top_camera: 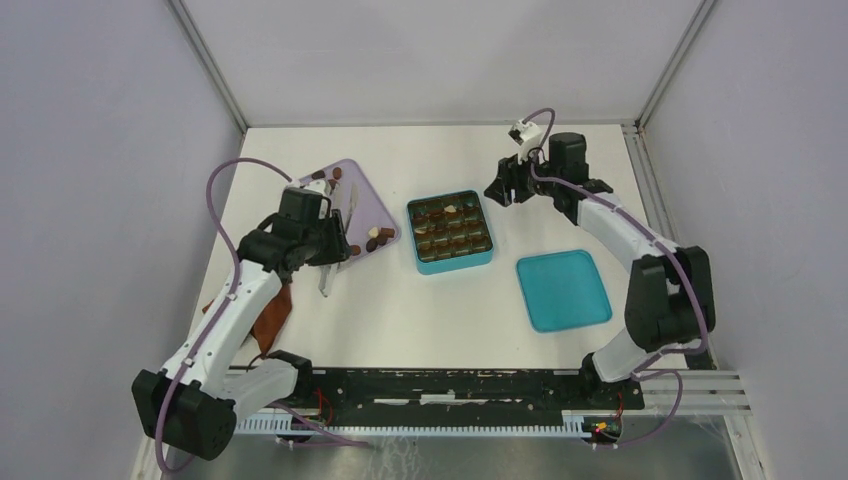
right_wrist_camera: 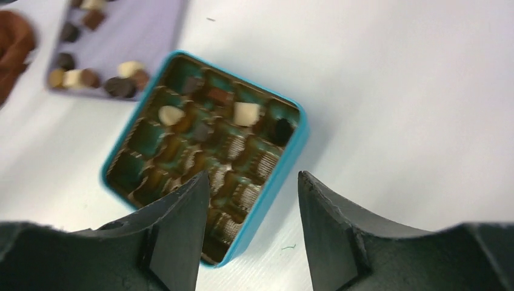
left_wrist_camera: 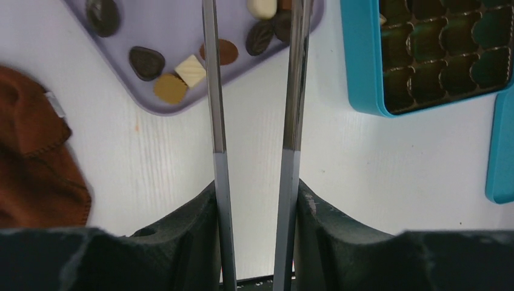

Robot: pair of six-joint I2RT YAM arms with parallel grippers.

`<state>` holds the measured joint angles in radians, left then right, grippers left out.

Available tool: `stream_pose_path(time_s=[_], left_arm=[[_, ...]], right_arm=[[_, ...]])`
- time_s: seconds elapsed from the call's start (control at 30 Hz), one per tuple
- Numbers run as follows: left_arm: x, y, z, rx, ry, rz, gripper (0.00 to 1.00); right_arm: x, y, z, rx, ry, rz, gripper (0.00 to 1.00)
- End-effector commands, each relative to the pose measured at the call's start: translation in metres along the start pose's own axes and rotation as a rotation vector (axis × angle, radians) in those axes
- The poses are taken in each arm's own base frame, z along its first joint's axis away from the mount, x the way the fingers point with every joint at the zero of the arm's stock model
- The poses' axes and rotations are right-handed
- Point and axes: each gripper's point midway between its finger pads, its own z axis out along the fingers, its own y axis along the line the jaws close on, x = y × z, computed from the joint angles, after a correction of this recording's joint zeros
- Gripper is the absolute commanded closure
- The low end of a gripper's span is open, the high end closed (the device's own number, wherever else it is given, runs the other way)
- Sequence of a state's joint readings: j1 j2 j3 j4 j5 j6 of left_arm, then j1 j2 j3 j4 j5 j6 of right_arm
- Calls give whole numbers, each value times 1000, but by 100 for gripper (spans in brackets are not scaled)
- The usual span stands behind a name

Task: Pack the chocolate
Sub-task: Place the packing box at the center of the board, then pick up the fake chocolate from the plate.

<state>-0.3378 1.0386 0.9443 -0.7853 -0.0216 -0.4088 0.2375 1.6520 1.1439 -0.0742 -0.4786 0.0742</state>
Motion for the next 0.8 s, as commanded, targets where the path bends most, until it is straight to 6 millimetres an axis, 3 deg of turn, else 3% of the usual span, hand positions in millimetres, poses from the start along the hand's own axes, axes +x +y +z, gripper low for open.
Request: stream_pose_path(time_s=[0.0, 0.07, 0.13, 0.27, 0.4, 0.57, 0.77], left_arm=[[-30, 15, -8, -44, -39, 92, 53], [-31, 22, -6, -65, -21, 122, 54], [-34, 29, -6, -89, -5, 140, 54], [-41, 39, -7, -112, 6, 167, 53], [-43, 52, -2, -127, 29, 197, 51], [-31, 68, 13, -187, 123, 165, 51], [-21, 82, 17, -220, 152, 114, 51]], right_arm=[[-60, 77, -56, -335, -174, -369, 39], [-70, 95, -76, -390, -227, -450, 37], [-69, 113, -93, -459, -276, -525, 33], [-36, 139, -107, -621, -333, -513, 29], [-16, 149, -114, -692, -330, -498, 25], [-14, 148, -112, -696, -295, -471, 25], [-8, 147, -109, -709, -269, -457, 26]])
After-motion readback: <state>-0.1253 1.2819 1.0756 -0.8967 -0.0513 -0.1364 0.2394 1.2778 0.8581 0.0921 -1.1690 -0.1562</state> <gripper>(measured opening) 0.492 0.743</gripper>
